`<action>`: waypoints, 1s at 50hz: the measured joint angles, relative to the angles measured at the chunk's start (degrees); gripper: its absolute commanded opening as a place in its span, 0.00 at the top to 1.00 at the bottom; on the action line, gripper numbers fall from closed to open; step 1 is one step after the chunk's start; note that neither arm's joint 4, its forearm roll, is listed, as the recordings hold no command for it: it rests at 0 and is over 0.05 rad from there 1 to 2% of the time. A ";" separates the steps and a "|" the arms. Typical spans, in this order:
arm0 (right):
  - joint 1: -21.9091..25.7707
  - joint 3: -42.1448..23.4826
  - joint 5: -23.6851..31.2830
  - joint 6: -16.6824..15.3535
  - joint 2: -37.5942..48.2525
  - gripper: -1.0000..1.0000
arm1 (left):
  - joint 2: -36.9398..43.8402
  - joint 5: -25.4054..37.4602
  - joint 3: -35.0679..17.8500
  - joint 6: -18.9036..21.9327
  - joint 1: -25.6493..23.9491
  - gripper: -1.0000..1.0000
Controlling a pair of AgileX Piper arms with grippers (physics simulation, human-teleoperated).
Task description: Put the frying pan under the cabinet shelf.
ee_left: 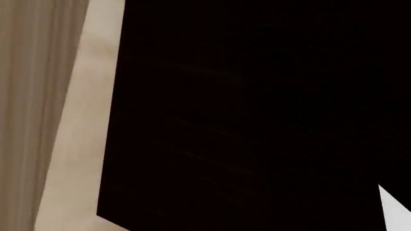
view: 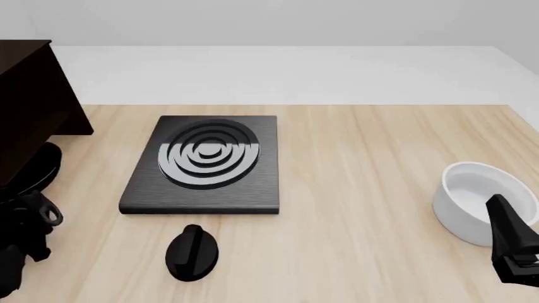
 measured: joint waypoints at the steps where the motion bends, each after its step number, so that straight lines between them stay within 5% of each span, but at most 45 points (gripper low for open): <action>1: 0.00 0.00 0.00 0.00 0.00 0.00 | 0.29 -0.82 0.14 0.12 -0.02 1.00; 47: 0.00 0.00 0.00 0.00 -0.01 0.00 | 2.16 -3.36 -1.44 0.54 -0.17 1.00; 48: 0.00 0.00 0.00 0.00 -0.01 0.00 | 2.17 -3.38 -1.44 0.56 -0.18 0.00; 50: 0.00 0.00 0.00 0.00 -0.01 0.00 | 2.12 -3.23 -1.47 0.59 -0.21 0.00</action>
